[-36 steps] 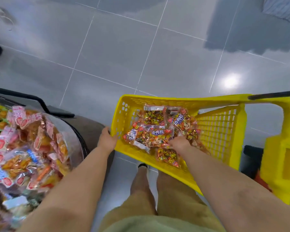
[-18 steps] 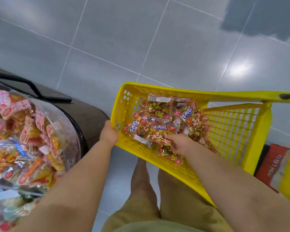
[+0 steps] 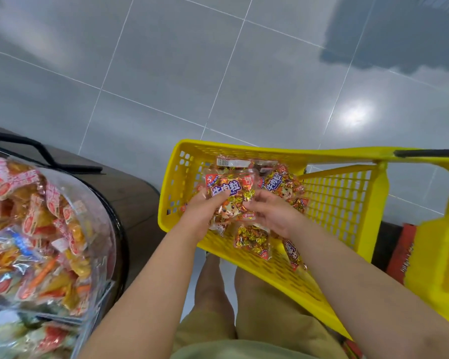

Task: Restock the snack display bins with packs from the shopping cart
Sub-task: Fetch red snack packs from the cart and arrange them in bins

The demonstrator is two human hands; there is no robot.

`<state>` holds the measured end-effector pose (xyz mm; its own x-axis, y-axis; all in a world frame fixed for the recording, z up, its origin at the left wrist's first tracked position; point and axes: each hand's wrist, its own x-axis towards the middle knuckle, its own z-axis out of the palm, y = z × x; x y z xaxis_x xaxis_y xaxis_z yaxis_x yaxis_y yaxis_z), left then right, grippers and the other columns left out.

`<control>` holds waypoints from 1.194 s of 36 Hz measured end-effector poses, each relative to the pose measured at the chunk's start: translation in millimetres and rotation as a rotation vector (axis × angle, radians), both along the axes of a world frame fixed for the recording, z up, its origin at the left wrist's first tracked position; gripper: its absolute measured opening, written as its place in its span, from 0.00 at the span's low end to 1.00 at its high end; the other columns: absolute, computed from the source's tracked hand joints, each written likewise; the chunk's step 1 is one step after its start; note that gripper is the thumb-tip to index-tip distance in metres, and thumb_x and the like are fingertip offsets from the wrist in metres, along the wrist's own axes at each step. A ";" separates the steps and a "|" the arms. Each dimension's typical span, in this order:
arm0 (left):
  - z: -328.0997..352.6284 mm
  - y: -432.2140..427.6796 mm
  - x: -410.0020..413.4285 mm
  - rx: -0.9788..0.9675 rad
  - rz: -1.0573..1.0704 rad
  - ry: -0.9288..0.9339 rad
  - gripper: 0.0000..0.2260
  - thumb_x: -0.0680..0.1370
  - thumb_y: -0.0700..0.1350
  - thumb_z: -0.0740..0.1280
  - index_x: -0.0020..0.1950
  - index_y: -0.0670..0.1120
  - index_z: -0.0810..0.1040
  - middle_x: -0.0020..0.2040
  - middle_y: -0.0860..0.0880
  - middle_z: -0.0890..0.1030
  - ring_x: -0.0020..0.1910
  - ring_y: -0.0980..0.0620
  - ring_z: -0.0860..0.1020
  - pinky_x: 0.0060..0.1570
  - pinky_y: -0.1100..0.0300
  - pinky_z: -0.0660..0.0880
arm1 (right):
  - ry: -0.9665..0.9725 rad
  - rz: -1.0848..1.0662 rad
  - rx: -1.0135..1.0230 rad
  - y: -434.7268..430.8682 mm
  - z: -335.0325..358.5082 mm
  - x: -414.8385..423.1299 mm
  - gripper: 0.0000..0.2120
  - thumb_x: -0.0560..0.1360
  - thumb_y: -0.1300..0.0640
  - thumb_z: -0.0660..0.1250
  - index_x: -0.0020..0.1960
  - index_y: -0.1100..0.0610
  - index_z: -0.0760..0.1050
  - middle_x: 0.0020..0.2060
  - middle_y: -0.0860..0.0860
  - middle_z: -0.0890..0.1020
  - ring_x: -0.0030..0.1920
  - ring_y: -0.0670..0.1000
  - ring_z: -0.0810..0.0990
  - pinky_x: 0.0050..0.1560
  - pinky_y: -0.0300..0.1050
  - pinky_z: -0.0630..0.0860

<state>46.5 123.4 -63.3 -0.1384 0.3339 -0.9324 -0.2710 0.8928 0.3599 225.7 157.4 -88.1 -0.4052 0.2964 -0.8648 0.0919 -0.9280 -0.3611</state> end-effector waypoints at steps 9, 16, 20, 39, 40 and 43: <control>-29.3 -0.4 -6.8 0.023 0.077 0.120 0.28 0.73 0.49 0.74 0.70 0.48 0.70 0.63 0.48 0.79 0.59 0.50 0.78 0.58 0.50 0.74 | -0.944 0.277 0.437 49.7 -43.0 44.8 0.27 0.71 0.55 0.72 0.68 0.60 0.69 0.60 0.58 0.78 0.47 0.53 0.80 0.50 0.44 0.75; -36.5 -19.1 -20.2 0.016 0.141 0.126 0.06 0.76 0.43 0.71 0.51 0.52 0.79 0.53 0.46 0.84 0.50 0.46 0.83 0.53 0.48 0.79 | -0.878 0.665 0.301 61.8 -74.0 50.2 0.47 0.67 0.44 0.75 0.76 0.58 0.54 0.73 0.56 0.64 0.71 0.60 0.63 0.68 0.53 0.66; -39.0 -28.8 -22.9 -0.010 0.175 0.148 0.16 0.76 0.44 0.71 0.63 0.46 0.77 0.55 0.44 0.83 0.51 0.44 0.82 0.55 0.45 0.78 | -0.953 0.651 0.349 52.8 -72.7 43.7 0.39 0.64 0.44 0.77 0.69 0.57 0.66 0.65 0.56 0.74 0.65 0.59 0.72 0.61 0.53 0.71; -20.8 -17.7 -11.8 -0.031 0.242 -0.084 0.21 0.78 0.64 0.57 0.59 0.51 0.77 0.52 0.45 0.85 0.50 0.43 0.83 0.52 0.42 0.79 | -0.304 0.153 0.200 -18.2 -20.2 -20.0 0.41 0.66 0.36 0.72 0.70 0.58 0.66 0.65 0.56 0.75 0.63 0.56 0.75 0.63 0.58 0.73; -21.0 -18.5 -13.0 -0.004 0.206 -0.084 0.22 0.77 0.65 0.58 0.60 0.51 0.76 0.52 0.46 0.85 0.50 0.44 0.83 0.48 0.44 0.80 | -0.328 0.210 0.257 -20.8 -21.1 -27.6 0.37 0.68 0.37 0.70 0.69 0.58 0.68 0.64 0.54 0.76 0.62 0.55 0.75 0.62 0.56 0.74; -23.6 -28.9 -21.5 0.087 0.128 -0.014 0.14 0.73 0.52 0.72 0.57 0.55 0.76 0.52 0.48 0.84 0.49 0.47 0.84 0.38 0.53 0.81 | -0.351 0.357 0.423 -23.1 -19.1 -45.9 0.29 0.72 0.37 0.66 0.64 0.55 0.71 0.56 0.48 0.78 0.56 0.50 0.76 0.54 0.45 0.73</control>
<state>25.1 94.5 -86.9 -0.1718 0.3942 -0.9028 -0.3860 0.8162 0.4299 179.8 134.2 -107.2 -0.2565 0.5393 -0.8021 0.5471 -0.6031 -0.5805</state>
